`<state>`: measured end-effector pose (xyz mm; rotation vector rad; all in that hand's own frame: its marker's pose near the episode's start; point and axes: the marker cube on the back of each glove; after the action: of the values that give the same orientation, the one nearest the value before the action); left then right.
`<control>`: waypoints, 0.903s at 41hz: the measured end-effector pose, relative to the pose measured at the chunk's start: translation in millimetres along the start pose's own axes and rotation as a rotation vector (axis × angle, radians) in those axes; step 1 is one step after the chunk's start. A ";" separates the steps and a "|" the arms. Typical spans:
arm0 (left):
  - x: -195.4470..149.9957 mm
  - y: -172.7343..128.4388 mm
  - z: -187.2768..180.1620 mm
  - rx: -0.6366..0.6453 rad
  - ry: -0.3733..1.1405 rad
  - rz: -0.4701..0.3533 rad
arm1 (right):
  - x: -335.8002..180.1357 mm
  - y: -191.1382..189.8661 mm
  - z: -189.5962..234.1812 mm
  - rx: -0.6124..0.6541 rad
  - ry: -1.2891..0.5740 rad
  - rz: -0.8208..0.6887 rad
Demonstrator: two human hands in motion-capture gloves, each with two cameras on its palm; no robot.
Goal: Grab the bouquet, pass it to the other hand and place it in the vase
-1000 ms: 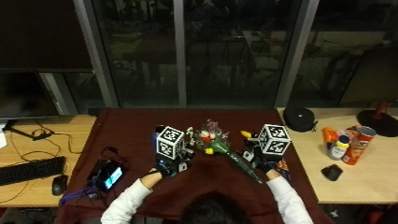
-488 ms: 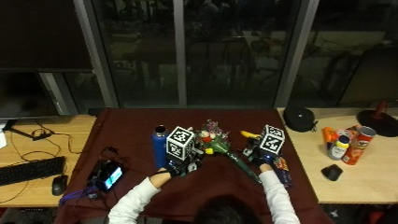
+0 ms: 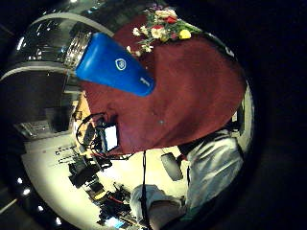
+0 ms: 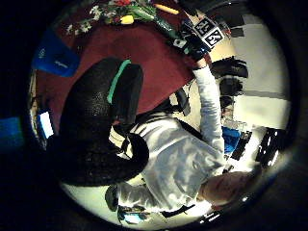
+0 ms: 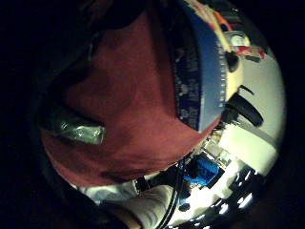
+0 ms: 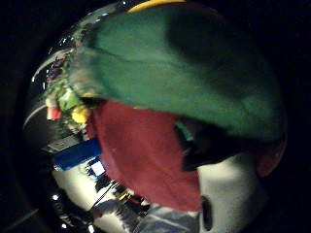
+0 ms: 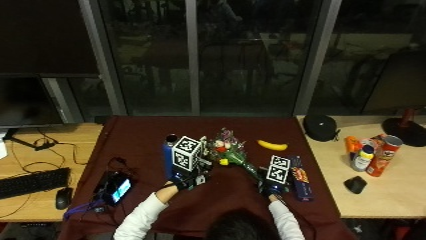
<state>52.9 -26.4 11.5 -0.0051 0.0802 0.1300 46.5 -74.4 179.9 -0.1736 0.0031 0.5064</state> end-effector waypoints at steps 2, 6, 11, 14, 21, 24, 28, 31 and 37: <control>-2.8 0.4 -1.0 0.003 0.009 -0.003 | -0.3 -5.3 -1.1 0.119 0.035 0.009; -7.0 0.6 -3.4 0.000 0.008 -0.020 | -4.6 -3.3 -8.1 0.195 0.065 0.013; -12.5 -1.2 -2.8 -0.015 0.003 -0.037 | -0.2 -4.9 -23.7 0.302 0.069 0.045; -15.7 -2.0 -2.7 -0.029 0.005 -0.046 | -5.1 -25.0 -17.2 0.361 -0.048 -0.034; -19.0 -8.9 -4.7 -0.048 0.024 -0.056 | -23.8 -27.6 -28.2 0.360 -0.466 -0.137; -19.4 -18.5 -12.1 -0.039 0.055 -0.056 | -32.6 -23.1 -46.5 0.324 -0.657 -0.122; -15.3 -32.9 -32.7 0.029 0.188 -0.043 | -39.7 -39.6 -74.0 0.449 -0.791 -0.091; -9.2 -47.3 -46.6 0.109 0.345 -0.002 | -55.2 -32.6 -99.9 0.473 -0.941 -0.137; 8.2 -80.8 -75.1 0.237 0.727 0.096 | -92.6 -11.0 -136.7 0.514 -1.220 -0.256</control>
<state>65.5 -106.2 -64.1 0.1897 0.8225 0.2088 -23.7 -151.3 51.3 0.6504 -1.0582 0.2772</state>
